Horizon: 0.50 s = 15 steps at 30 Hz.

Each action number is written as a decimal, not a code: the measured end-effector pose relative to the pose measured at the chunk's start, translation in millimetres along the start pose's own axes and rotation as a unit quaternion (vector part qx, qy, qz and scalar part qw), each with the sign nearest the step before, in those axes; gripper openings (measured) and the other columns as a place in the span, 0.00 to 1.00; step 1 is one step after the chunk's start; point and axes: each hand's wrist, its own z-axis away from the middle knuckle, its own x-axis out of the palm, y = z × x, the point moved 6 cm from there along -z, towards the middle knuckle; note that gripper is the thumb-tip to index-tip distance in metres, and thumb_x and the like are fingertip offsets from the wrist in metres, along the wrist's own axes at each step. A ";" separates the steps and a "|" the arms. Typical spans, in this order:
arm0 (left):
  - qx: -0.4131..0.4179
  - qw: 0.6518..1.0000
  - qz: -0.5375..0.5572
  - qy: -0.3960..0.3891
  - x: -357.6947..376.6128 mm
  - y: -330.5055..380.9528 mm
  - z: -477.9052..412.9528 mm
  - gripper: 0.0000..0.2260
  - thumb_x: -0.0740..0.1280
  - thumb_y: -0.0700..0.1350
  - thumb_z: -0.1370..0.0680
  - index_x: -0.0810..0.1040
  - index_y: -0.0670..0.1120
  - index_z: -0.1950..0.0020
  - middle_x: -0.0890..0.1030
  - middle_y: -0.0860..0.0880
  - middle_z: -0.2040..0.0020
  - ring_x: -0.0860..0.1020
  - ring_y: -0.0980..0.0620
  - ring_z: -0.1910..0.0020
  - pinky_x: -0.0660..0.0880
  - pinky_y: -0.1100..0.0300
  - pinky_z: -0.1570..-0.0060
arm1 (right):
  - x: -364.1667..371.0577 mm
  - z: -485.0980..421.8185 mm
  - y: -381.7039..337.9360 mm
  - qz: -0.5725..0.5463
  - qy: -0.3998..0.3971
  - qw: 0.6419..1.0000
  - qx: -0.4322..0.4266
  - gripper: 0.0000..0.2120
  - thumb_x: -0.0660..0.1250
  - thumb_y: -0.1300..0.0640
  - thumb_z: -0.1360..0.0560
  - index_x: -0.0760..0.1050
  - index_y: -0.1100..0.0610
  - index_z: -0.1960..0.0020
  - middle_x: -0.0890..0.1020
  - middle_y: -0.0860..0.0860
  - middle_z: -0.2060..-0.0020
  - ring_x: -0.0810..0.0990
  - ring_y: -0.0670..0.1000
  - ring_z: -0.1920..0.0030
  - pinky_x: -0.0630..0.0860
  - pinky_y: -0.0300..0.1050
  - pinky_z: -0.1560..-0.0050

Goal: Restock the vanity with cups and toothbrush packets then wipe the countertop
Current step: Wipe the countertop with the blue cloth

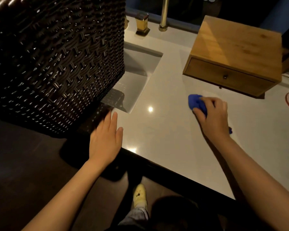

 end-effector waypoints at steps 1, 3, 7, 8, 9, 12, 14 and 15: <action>-0.001 1.000 -0.002 -0.001 0.6 -0.1 -0.1 0.25 0.53 0.50 0.21 0.56 0.44 0.26 0.61 0.43 0.26 0.67 0.42 0.33 0.69 0.44 0.45 | 1.5 -11.5 2.4 0.010 0.018 0.999 0.027 0.18 0.66 0.54 0.26 0.72 0.60 0.38 0.74 0.61 0.43 0.69 0.61 0.42 0.69 0.53 0.43; -0.003 1.000 -0.006 -0.002 1.5 -0.7 0.2 0.25 0.52 0.51 0.21 0.55 0.45 0.26 0.61 0.43 0.26 0.66 0.42 0.33 0.69 0.44 0.44 | 10.0 -19.1 -7.5 0.026 0.035 0.998 0.050 0.18 0.64 0.53 0.25 0.71 0.60 0.38 0.73 0.61 0.42 0.68 0.61 0.42 0.70 0.54 0.44; 0.001 1.000 -0.014 -0.002 1.1 -0.3 -0.4 0.24 0.52 0.50 0.21 0.55 0.44 0.26 0.61 0.43 0.26 0.67 0.42 0.34 0.69 0.43 0.45 | 37.4 17.9 -68.6 0.001 -0.002 1.000 -0.021 0.18 0.66 0.52 0.26 0.73 0.57 0.39 0.75 0.59 0.41 0.71 0.61 0.44 0.70 0.54 0.46; 0.001 1.000 -0.014 -0.003 0.7 -0.2 -0.5 0.24 0.53 0.50 0.21 0.56 0.44 0.26 0.61 0.42 0.26 0.67 0.41 0.34 0.69 0.42 0.45 | 44.6 34.5 -87.5 -0.005 -0.016 0.999 -0.051 0.18 0.67 0.53 0.27 0.73 0.57 0.39 0.76 0.59 0.41 0.72 0.61 0.46 0.71 0.54 0.47; 0.001 1.000 -0.013 -0.004 0.4 0.3 -0.6 0.24 0.54 0.49 0.21 0.56 0.43 0.26 0.61 0.42 0.26 0.67 0.41 0.34 0.69 0.42 0.45 | 50.6 51.9 -105.7 -0.007 -0.029 0.996 -0.080 0.18 0.68 0.53 0.28 0.74 0.57 0.40 0.76 0.59 0.41 0.73 0.61 0.46 0.72 0.54 0.48; 0.005 1.000 -0.018 -0.001 -1.2 1.9 -0.1 0.24 0.56 0.47 0.21 0.57 0.42 0.27 0.61 0.41 0.26 0.67 0.40 0.35 0.69 0.43 0.45 | 62.5 95.8 -138.8 -0.023 -0.102 0.985 -0.137 0.21 0.69 0.53 0.29 0.72 0.56 0.38 0.74 0.58 0.37 0.72 0.61 0.42 0.72 0.55 0.44; 0.007 1.000 -0.023 -0.001 -2.5 2.2 -0.8 0.24 0.56 0.47 0.21 0.58 0.42 0.27 0.61 0.41 0.26 0.68 0.39 0.35 0.69 0.43 0.45 | 59.6 107.7 -140.2 -0.053 -0.153 0.975 -0.149 0.21 0.67 0.53 0.27 0.71 0.55 0.36 0.71 0.56 0.34 0.68 0.59 0.38 0.68 0.55 0.40; 0.006 1.000 -0.024 -0.002 -2.5 2.0 -1.4 0.24 0.57 0.47 0.21 0.58 0.42 0.27 0.61 0.41 0.26 0.68 0.39 0.35 0.68 0.43 0.45 | 55.5 110.8 -139.1 -0.071 -0.176 0.970 -0.154 0.20 0.66 0.53 0.27 0.71 0.54 0.35 0.69 0.55 0.33 0.66 0.58 0.37 0.66 0.54 0.38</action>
